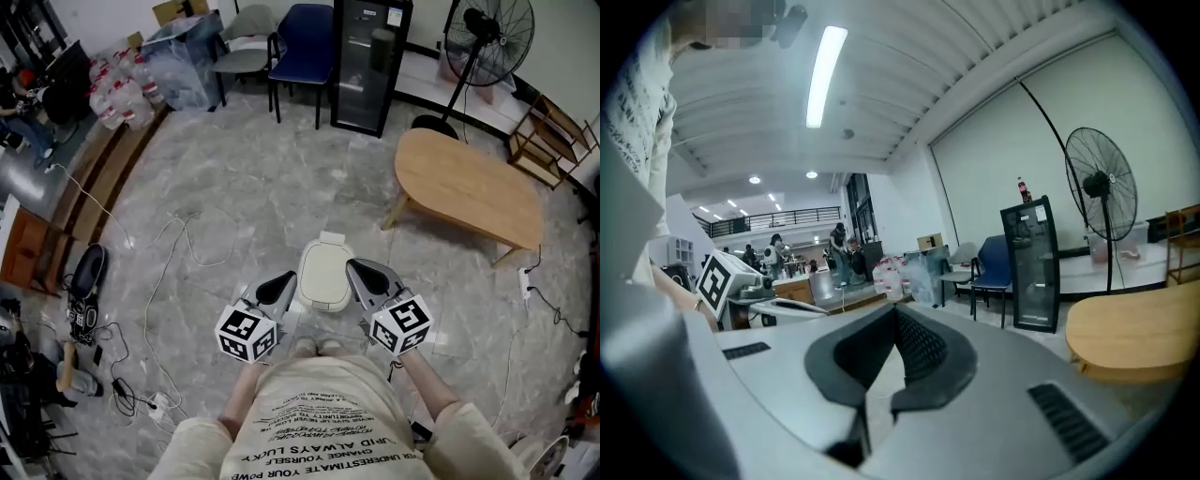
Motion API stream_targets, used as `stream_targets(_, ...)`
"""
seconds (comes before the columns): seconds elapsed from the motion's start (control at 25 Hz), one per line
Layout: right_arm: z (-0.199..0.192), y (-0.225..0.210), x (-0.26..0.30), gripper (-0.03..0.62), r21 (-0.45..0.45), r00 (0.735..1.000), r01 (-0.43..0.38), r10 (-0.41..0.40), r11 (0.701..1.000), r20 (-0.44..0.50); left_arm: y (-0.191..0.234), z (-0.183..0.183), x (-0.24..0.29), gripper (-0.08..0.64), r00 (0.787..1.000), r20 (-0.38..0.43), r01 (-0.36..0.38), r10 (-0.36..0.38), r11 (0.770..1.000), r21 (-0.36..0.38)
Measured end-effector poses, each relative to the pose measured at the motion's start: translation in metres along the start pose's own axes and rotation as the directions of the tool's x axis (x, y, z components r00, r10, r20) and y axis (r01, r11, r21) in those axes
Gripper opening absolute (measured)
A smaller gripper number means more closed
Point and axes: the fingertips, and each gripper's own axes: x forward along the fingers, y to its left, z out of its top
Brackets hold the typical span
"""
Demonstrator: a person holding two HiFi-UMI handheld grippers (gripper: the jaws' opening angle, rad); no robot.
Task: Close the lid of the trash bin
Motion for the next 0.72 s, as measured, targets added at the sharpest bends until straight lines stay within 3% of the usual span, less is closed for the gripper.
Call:
stream_targets(0.24, 0.025, -0.003, -0.004, 0.005, -0.038, 0.998, 0.006, -0.004, 0.999, 0.060, 0.009, 0.025, -0.009, 0.023, 0.998, 0.059, -0.032, 0.030, 0.999, 0.027)
stream_targets(0.72, 0.058, -0.012, -0.013, 0.005, -0.023, 0.987, 0.020, -0.016, 1.000, 0.158, 0.025, 0.055, -0.029, 0.023, 0.984, 0.155, -0.098, 0.091, 0.994, 0.039)
